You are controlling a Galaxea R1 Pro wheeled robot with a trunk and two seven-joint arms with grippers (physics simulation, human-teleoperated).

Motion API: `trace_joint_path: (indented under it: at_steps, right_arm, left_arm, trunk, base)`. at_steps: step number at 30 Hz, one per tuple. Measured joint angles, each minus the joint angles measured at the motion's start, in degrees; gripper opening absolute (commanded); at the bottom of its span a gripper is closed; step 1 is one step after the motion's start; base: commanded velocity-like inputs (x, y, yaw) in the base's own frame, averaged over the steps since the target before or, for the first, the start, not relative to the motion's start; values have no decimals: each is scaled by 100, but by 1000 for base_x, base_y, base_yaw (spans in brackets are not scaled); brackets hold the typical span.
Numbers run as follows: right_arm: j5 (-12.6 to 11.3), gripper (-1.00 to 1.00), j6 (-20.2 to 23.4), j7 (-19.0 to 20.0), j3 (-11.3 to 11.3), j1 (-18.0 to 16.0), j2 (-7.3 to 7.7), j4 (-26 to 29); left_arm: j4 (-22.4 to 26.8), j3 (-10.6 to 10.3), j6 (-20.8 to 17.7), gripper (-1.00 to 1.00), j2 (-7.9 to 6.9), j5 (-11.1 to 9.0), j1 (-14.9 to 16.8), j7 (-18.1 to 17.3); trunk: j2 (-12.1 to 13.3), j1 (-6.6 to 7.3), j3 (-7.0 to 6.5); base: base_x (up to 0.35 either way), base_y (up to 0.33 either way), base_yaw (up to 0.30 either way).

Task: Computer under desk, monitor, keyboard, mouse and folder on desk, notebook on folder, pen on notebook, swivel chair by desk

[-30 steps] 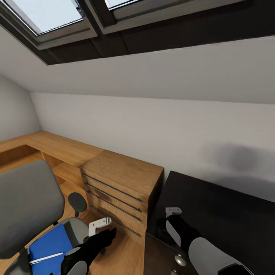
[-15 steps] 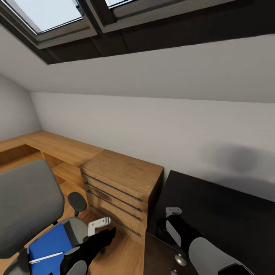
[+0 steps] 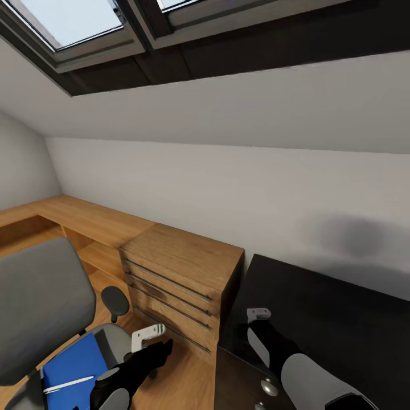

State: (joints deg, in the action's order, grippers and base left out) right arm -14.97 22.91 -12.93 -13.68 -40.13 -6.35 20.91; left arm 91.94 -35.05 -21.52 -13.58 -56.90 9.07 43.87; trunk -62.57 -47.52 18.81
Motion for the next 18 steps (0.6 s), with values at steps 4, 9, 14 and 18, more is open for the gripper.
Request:
trace_joint_path:
  at_steps: [4,9,14,18]
  right_arm:
    - [15,-100,2,9,0,-1,2,16]
    - [11,-100,-5,13,0,0,1,19]
    - [6,-100,-29,14,33,0,33,203]
    - [-10,-100,-34,21,80,0,52,294]
  left_arm:
    - [-7,-7,0,100,0,-2,0,0]
    - [-8,-13,0,100,0,-3,0,0]
    - [-9,-18,0,100,0,2,0,0]
    - [-9,-18,0,100,0,3,0,0]
  trunk:
    - [0,0,0]
    - [0,0,0]
    - [0,0,0]
    - [0,0,0]
  base:
    - [0,0,0]
    - [0,0,0]
    - [0,0,0]
    - [0,0,0]
